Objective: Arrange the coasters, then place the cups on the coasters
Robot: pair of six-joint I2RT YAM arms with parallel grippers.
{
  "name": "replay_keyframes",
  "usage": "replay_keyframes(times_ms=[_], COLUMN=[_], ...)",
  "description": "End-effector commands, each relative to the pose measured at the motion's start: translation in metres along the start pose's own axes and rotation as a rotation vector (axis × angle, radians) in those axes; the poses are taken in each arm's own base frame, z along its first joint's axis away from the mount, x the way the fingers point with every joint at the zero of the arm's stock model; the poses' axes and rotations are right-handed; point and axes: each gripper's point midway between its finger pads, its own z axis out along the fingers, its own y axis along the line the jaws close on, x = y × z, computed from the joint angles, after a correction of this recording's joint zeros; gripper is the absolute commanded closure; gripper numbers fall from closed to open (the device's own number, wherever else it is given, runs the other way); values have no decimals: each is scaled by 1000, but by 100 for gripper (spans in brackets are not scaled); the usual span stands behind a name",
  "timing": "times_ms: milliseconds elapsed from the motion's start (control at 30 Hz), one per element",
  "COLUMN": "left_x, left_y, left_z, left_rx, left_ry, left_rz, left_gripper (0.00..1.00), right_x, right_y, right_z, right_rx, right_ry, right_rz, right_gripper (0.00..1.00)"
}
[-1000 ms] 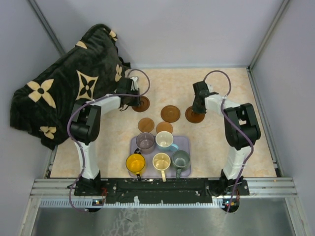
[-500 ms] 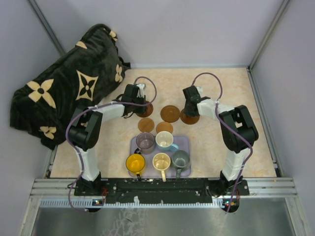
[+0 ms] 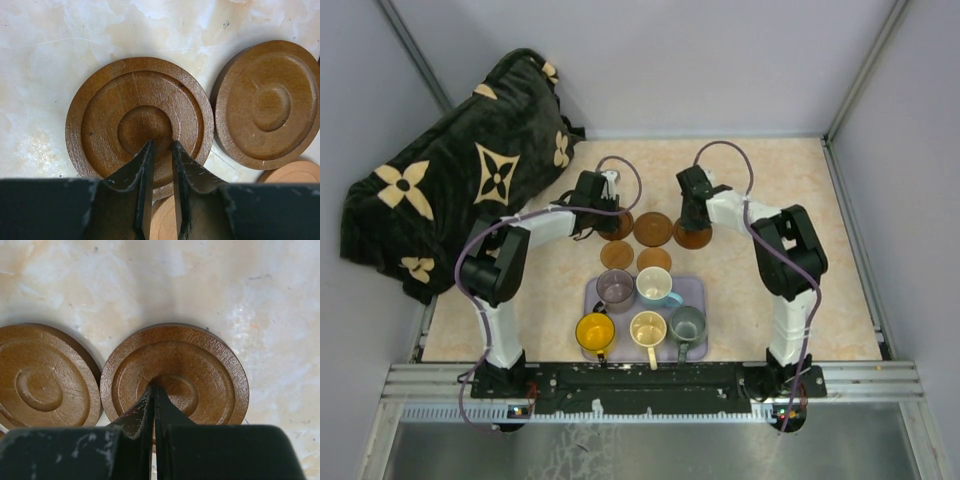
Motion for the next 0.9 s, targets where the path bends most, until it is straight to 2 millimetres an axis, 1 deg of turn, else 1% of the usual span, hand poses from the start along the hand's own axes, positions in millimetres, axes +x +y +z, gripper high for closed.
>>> replay_keyframes(times_ms=[0, 200, 333, 433, 567, 700, 867], left_x=[68, 67, 64, 59, 43, 24, 7], left_y=[1, 3, 18, 32, 57, 82, 94], left_z=[6, 12, 17, 19, 19, 21, 32], left_rx=[-7, -16, -43, -49, -62, -83, -89], left_ry=[236, 237, 236, 224, 187, 150, 130], left_rz=[-19, -22, -53, -106, -161, -194, -201], left_gripper=[74, 73, 73, 73, 73, 73, 73], right_x=[44, 40, 38, 28, 13, -5, -25], right_y=[6, 14, 17, 19, 21, 18, 11], right_z=[22, 32, 41, 47, 55, 61, 62], right_rx=[1, -18, -10, 2, 12, 16, 22], right_ry=[166, 174, 177, 167, 153, 140, 114], right_rz=[-65, -71, -77, -88, -82, -55, -23], right_gripper=[100, 100, 100, 100, 100, 100, 100])
